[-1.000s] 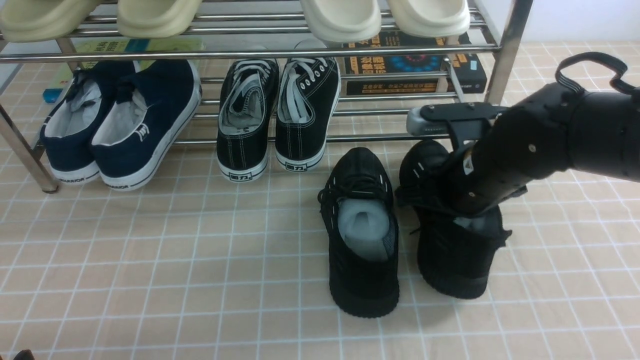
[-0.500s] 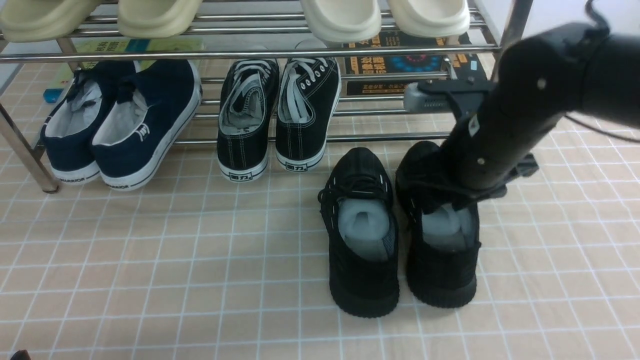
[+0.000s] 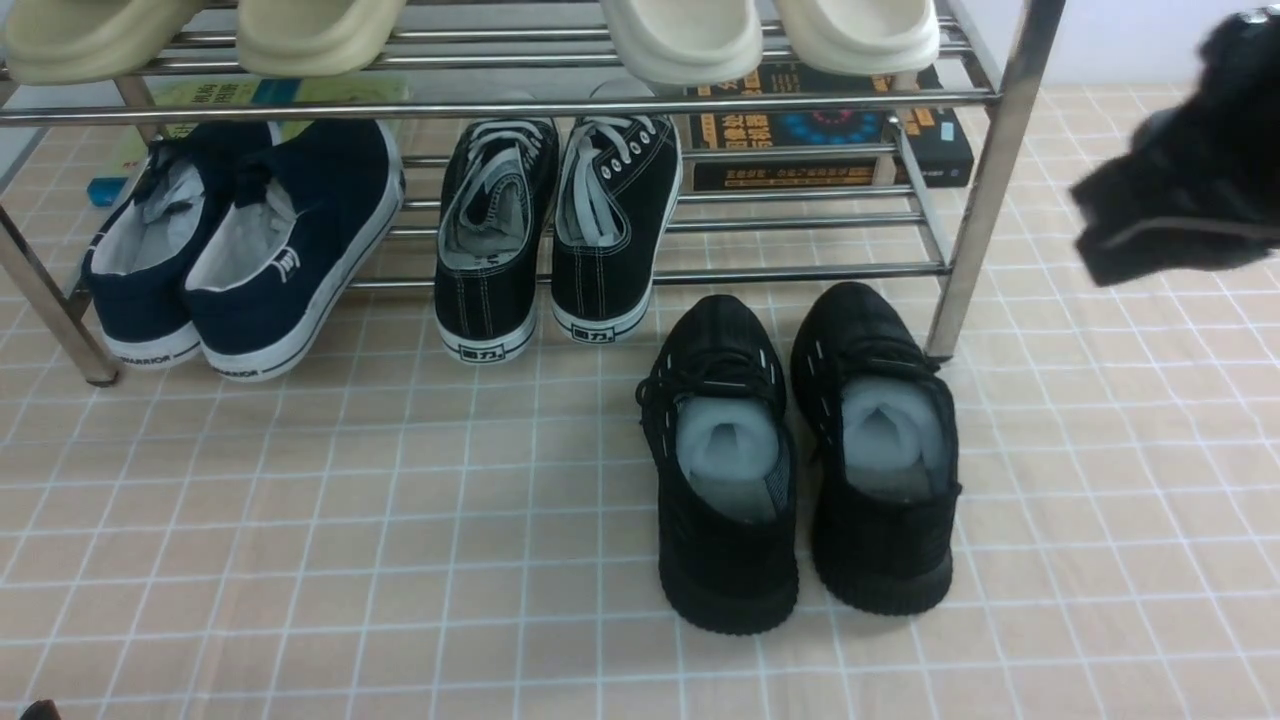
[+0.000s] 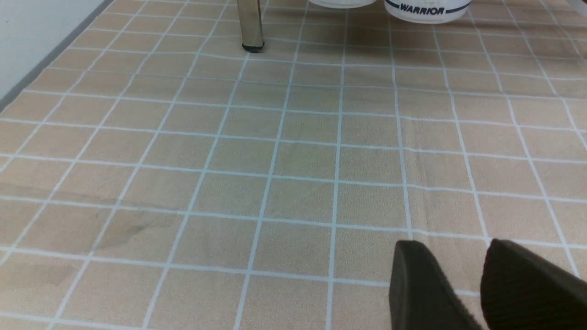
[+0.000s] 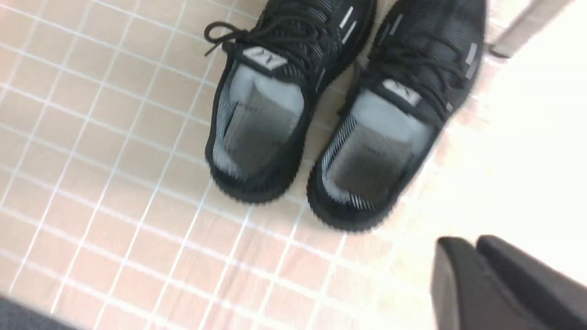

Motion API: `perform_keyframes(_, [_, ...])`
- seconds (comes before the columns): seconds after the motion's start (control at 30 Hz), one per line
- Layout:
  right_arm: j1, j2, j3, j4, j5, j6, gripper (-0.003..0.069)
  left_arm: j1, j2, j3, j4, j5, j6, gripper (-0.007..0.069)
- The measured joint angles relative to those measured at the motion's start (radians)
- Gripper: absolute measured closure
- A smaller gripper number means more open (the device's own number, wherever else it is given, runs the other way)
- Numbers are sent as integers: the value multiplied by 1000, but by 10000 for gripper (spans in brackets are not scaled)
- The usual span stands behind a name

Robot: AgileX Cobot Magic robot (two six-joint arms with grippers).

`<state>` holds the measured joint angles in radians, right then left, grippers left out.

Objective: Take the shoes off the shelf from the light coffee tablecloth by hand.

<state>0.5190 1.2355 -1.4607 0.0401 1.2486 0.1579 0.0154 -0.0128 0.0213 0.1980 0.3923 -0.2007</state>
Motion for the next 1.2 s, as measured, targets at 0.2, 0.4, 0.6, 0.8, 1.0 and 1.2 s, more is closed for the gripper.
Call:
perform_keyframes(0.2, [0, -286, 238, 0, 3, 11, 675, 0, 0, 0, 0, 0, 0, 385])
perform_keyframes(0.4, [0, -531, 528, -3, -166, 13, 675, 0, 0, 0, 0, 0, 0, 385])
perform_keyframes(0.6, [-1, -667, 856, -61, -595, 13, 675, 0, 0, 0, 0, 0, 0, 385])
perform_keyframes(0.8, [-1, -676, 965, -73, -808, 13, 674, 0, 0, 0, 0, 0, 0, 385])
perform_keyframes(1.0, [-1, -676, 966, -76, -820, 13, 673, 0, 0, 0, 0, 0, 0, 385])
perform_keyframes(1.2, [-1, -676, 966, -76, -820, 13, 669, 0, 0, 0, 0, 0, 0, 385])
